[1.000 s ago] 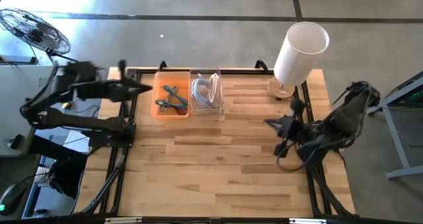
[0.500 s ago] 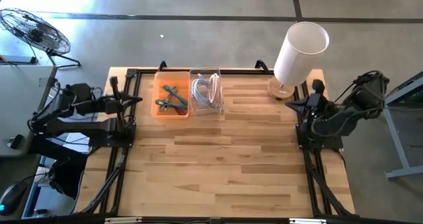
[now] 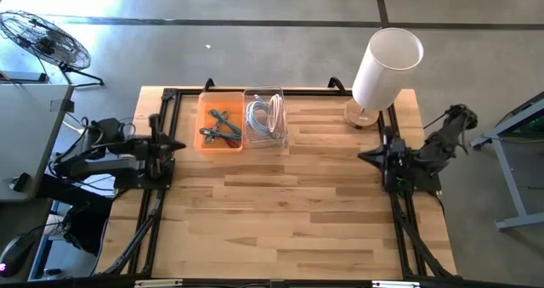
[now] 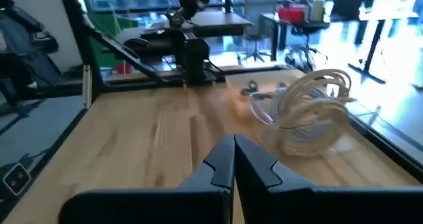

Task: Pick & Place USB Port
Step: Return to Home Position

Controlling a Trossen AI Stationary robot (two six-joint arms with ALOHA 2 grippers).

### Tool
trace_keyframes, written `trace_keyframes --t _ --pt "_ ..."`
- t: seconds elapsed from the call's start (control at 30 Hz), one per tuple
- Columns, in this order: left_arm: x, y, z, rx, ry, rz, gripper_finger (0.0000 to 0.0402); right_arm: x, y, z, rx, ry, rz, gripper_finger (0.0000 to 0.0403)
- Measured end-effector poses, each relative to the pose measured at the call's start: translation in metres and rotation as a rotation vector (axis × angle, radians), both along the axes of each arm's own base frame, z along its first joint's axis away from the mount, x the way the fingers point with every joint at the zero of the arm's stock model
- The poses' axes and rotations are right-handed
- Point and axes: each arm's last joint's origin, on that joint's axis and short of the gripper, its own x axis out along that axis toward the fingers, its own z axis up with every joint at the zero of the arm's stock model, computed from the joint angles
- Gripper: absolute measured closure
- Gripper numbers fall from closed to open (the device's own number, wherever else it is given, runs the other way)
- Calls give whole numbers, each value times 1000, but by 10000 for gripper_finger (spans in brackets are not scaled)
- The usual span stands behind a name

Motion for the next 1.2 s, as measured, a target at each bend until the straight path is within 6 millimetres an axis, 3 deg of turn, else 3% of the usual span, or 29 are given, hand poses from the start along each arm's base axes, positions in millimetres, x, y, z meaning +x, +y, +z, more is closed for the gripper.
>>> trace_keyframes --t 0.33,0.6,0.93,1.2 --pt "23 0 -20 -82 -44 -79 401 9 8 -53 11 -20 15 403" --pt "49 1 -59 -95 -31 -157 401 17 11 -87 37 -24 7 403" --pt "68 -1 -104 -114 -42 -286 401 26 3 -101 31 -52 -17 403" --pt "70 -1 -109 -102 -87 -324 401 34 -10 -106 -20 -99 -34 403"
